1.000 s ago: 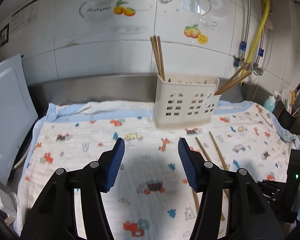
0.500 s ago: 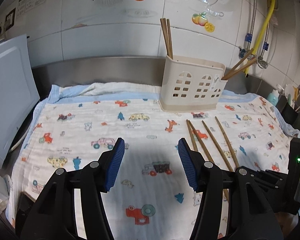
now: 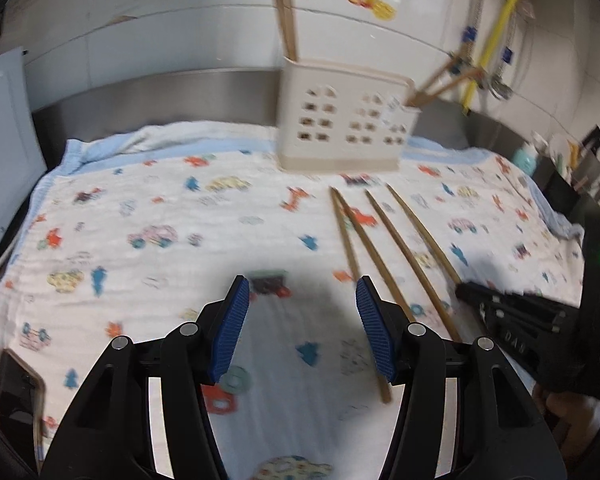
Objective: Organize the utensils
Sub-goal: 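Lower both tools onto more loose chopsticks and close their fingers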
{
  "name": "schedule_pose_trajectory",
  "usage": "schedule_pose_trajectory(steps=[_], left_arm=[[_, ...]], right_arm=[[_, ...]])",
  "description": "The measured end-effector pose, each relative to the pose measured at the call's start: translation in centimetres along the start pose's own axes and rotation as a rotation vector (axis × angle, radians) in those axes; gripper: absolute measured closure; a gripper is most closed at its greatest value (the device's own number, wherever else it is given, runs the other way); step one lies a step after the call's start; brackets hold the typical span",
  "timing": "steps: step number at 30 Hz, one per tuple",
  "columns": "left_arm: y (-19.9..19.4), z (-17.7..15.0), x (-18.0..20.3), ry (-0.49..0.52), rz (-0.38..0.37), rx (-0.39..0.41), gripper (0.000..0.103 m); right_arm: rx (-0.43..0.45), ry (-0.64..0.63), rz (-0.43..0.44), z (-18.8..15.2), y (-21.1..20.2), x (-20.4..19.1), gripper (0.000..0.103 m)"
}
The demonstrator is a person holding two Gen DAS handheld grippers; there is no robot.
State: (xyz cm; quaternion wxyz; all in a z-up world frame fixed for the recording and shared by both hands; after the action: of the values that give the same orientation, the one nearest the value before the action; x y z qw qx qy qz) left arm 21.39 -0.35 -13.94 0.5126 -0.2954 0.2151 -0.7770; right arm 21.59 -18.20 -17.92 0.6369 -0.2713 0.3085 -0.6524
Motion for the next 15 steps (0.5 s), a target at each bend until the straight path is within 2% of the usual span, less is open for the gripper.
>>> schedule_pose_trajectory(steps=[10, 13, 15], left_arm=[[2.5, -1.7, 1.8, -0.016, -0.045, -0.057, 0.048], [3.3, -2.1, 1.9, -0.028, -0.051, -0.077, 0.060], [3.9, -2.2, 2.0, -0.037, -0.059, -0.091, 0.064]], right_arm=[[0.090, -0.024, 0.006, 1.7, -2.8, 1.3, 0.095], [0.112, -0.028, 0.017, 2.2, -3.5, 1.6, 0.095], [0.124, -0.032, 0.020, 2.4, -3.8, 1.7, 0.095]])
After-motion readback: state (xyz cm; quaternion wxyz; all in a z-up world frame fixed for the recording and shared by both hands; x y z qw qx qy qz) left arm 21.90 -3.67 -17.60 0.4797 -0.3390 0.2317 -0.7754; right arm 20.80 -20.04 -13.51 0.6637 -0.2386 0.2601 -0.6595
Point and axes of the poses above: each gripper's, at about its wrist camera, not at the fingertips, and y roughly the way its jaws point, x to its right, z to its top, the point moved 8 cm from there along y, roughly the way its jaws point, and after that the axes turned 10 degrees about -z, right-handed, at the moved point
